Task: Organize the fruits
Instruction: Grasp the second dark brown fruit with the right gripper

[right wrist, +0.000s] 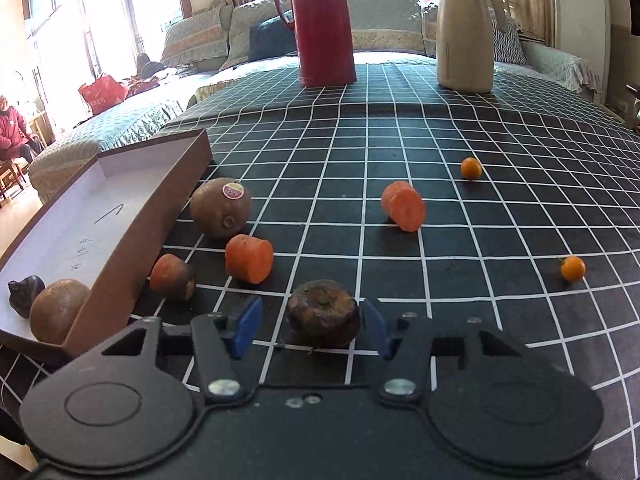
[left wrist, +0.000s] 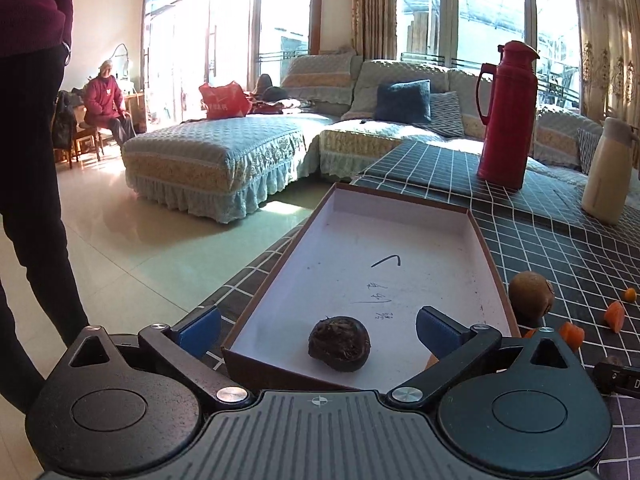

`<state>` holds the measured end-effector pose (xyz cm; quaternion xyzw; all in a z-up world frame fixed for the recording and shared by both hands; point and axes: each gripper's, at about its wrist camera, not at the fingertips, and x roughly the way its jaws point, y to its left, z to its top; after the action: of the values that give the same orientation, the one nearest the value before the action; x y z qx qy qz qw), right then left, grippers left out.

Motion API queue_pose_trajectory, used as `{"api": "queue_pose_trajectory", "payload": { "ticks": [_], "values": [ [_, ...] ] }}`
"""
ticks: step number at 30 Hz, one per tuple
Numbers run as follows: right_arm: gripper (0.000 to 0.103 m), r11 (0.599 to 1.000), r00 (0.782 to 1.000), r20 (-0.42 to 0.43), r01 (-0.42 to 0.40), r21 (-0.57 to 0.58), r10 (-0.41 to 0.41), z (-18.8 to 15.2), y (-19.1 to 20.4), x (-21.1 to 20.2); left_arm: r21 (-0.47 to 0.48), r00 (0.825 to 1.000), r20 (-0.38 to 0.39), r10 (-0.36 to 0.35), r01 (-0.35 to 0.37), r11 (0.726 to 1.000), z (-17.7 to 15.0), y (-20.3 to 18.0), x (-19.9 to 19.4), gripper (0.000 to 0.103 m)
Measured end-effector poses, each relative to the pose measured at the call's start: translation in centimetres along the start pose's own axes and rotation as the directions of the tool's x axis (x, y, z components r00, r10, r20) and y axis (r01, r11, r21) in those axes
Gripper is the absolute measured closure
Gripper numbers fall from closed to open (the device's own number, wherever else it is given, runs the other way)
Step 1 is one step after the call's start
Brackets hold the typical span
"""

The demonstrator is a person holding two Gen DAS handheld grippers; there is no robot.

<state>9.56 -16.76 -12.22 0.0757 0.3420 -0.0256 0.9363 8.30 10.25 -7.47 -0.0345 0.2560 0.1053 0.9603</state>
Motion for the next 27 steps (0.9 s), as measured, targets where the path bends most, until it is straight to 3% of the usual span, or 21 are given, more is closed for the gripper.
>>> {"api": "queue_pose_trajectory", "payload": {
  "ticks": [4, 7, 21, 27],
  "values": [
    [0.053, 1.0, 1.0, -0.016, 0.004, 0.005, -0.004, -0.3, 0.0, 0.4, -0.033, 1.0, -0.005, 0.011, -0.012, 0.999, -0.2, 0.8, 0.3, 0.0],
    [0.063, 1.0, 1.0, -0.012, 0.012, 0.008, -0.012, -0.4, -0.1, 0.4, -0.034, 1.0, -0.002, 0.02, -0.02, 0.999, -0.4, 0.9, 0.3, 0.0],
    [0.064, 1.0, 1.0, -0.003, -0.001, -0.005, 0.001, -0.4, -0.1, 0.3, -0.005, 0.999, 0.005, 0.034, -0.034, 0.999, -0.4, 0.6, 0.2, 0.0],
    [0.064, 0.999, 0.996, 0.081, -0.044, -0.028, 0.046, 0.7, 1.3, -2.3, -0.024, 0.999, 0.001, 0.048, -0.047, 0.999, -0.4, 1.0, 0.4, 0.0]
  ]
}}
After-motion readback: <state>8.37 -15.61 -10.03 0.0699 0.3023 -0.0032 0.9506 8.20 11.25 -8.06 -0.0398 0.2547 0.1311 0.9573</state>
